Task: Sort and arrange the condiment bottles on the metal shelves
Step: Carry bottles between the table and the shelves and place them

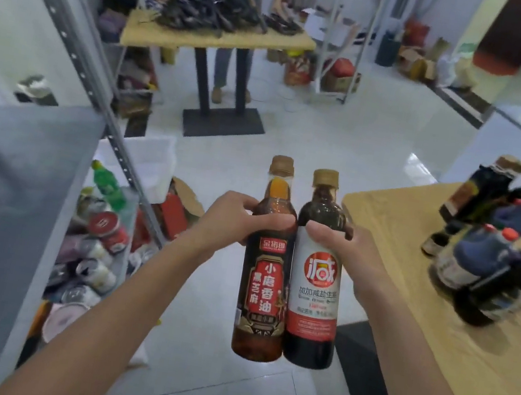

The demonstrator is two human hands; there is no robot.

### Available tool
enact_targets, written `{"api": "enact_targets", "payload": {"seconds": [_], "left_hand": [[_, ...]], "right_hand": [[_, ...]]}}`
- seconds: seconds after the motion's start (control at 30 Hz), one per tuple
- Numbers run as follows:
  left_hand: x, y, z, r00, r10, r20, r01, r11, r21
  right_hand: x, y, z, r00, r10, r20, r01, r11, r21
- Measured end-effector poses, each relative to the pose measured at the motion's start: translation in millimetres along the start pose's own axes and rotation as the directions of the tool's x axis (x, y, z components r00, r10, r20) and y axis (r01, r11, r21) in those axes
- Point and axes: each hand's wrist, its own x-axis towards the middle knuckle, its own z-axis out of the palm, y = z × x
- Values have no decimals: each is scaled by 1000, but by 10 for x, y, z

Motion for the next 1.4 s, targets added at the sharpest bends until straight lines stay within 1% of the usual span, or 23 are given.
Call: {"api": "enact_targets", "payload": {"seconds": [0.17, 0.3, 0.37, 0.47, 0.53, 0.6, 0.7, 0.8, 0.93, 1.03, 1.1, 1.23, 1.37, 1.4], "left_hand": [[155, -78, -125, 984, 22, -177, -19, 1000, 22], [391, -52, -203, 956, 6, -294, -19, 999, -42], [551, 20, -248, 941, -4, -339, -35, 993, -111], [798, 171, -356, 908, 16, -419, -88, 984, -153], [943, 292, -447, 880, 56, -472, -152, 974, -167], [1059, 389, -528, 821, 98, -562, -216, 965, -146], [1173, 494, -670, 725, 157, -671, -255, 966, -49], [1206, 605, -832, 635, 178, -752, -257, 966, 12], [1214, 747, -1116, 521, 168, -837, -266, 964, 28], [1214, 843, -1372, 465, 174, -868, -215, 973, 80], [1206, 901, -1560, 414, 196, -889, -194, 973, 125], [1175, 1024, -2032, 294, 271, -916, -157, 960, 234], [1116, 1173, -2593, 159, 354, -922, -80, 935, 345], [1097, 1201, -2745, 109, 376, -920, -56, 926, 372]], "right_hand": [[428, -162, 147, 994, -29, 108, 30, 1000, -4], [864, -289, 178, 978, -54, 199, 53, 999, 8], [1105, -392, 179, 967, -72, 246, 72, 997, 7], [1470, -615, 162, 936, -125, 329, 119, 992, 36], [1717, -776, 161, 912, -171, 374, 167, 985, 44], [1958, -917, 185, 879, -219, 423, 217, 975, 54], [2245, -1134, 269, 813, -313, 490, 303, 947, 102], [2483, -1336, 421, 735, -399, 548, 368, 914, 172], [2718, -1639, 712, 625, -481, 615, 424, 871, 249], [2863, -1907, 951, 540, -521, 660, 446, 843, 301], [2955, -2099, 1140, 480, -551, 683, 458, 821, 341], [3153, -2492, 1617, 353, -616, 704, 481, 765, 429], [3278, -3002, 2130, 206, -695, 689, 567, 659, 495], [3304, -3144, 2280, 159, -706, 690, 573, 635, 518]]}}
